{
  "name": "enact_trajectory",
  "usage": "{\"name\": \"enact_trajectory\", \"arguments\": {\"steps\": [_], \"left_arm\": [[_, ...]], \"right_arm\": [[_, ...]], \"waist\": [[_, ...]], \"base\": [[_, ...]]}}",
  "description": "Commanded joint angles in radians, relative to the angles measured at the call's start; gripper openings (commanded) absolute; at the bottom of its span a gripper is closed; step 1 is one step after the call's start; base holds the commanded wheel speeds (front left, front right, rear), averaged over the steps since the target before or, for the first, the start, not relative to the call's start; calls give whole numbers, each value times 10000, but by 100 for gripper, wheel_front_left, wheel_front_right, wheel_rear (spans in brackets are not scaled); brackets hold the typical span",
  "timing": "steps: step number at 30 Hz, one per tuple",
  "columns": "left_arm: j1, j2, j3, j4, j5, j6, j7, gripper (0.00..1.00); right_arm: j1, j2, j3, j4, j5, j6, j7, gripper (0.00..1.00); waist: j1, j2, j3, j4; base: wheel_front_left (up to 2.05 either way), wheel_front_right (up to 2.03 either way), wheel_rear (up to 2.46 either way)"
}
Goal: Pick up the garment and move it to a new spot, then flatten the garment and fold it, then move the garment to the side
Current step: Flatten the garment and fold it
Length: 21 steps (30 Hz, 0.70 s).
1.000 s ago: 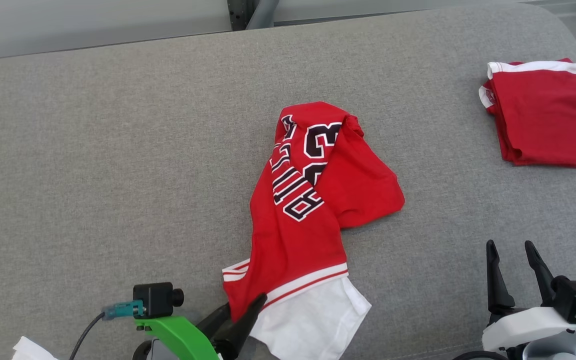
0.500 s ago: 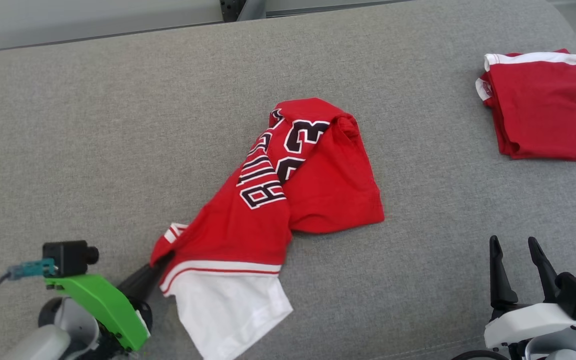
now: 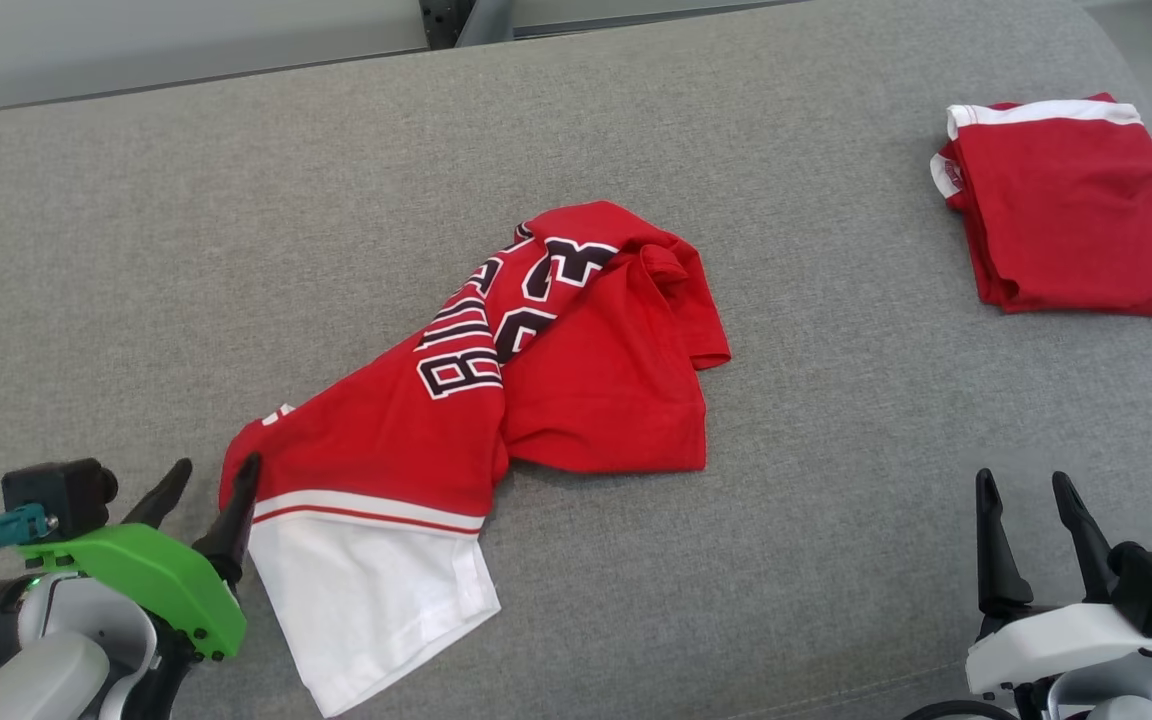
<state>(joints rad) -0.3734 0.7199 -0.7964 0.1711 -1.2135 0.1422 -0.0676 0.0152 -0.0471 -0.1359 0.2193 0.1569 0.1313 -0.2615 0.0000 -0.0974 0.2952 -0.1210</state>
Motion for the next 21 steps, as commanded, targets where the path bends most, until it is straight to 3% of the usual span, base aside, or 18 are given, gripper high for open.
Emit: {"name": "enact_trajectory", "arguments": {"steps": [1, 5, 7, 9, 14, 18, 21], "left_arm": [[310, 127, 112, -71, 330, 706, -436, 100], [488, 402, 387, -985, 985, 2070, -1188, 100], [419, 420, 272, -1388, 1310, 2277, -1262, 100], [-115, 145, -379, -2665, 2180, 2566, -975, 100], [-1480, -1204, -2098, -3276, 3399, 2116, 344, 100], [-2424, -2559, -2930, -2202, 3733, 1539, 964, 100], [-3094, -3164, -3262, -1016, 3957, 1115, 1195, 100]], "right_arm": [[102, -35, -81, -41, 21, -13, -11, 100], [209, -31, -127, -84, 25, -13, -11, 100], [224, -34, -144, -85, 21, -13, -11, 100], [146, -29, -109, -79, -14, -13, -11, 100], [-250, -31, 95, -115, 83, -13, -11, 100], [-387, -31, 283, -119, 264, -13, -11, 100], [-476, -31, 404, -53, 392, -13, -11, 100]], "waist": [[0, 0, -61, -127], [0, 0, -73, -171], [0, 0, -74, -159], [0, 0, 18, -127], [0, 0, 376, -267], [0, 0, 641, -486], [0, 0, 837, -696]], "base": [[0, 0, 0], [0, 0, 0], [0, 0, 0], [0, 0, 0], [0, 0, 0], [0, 0, 0], [0, 0, 0]]}}
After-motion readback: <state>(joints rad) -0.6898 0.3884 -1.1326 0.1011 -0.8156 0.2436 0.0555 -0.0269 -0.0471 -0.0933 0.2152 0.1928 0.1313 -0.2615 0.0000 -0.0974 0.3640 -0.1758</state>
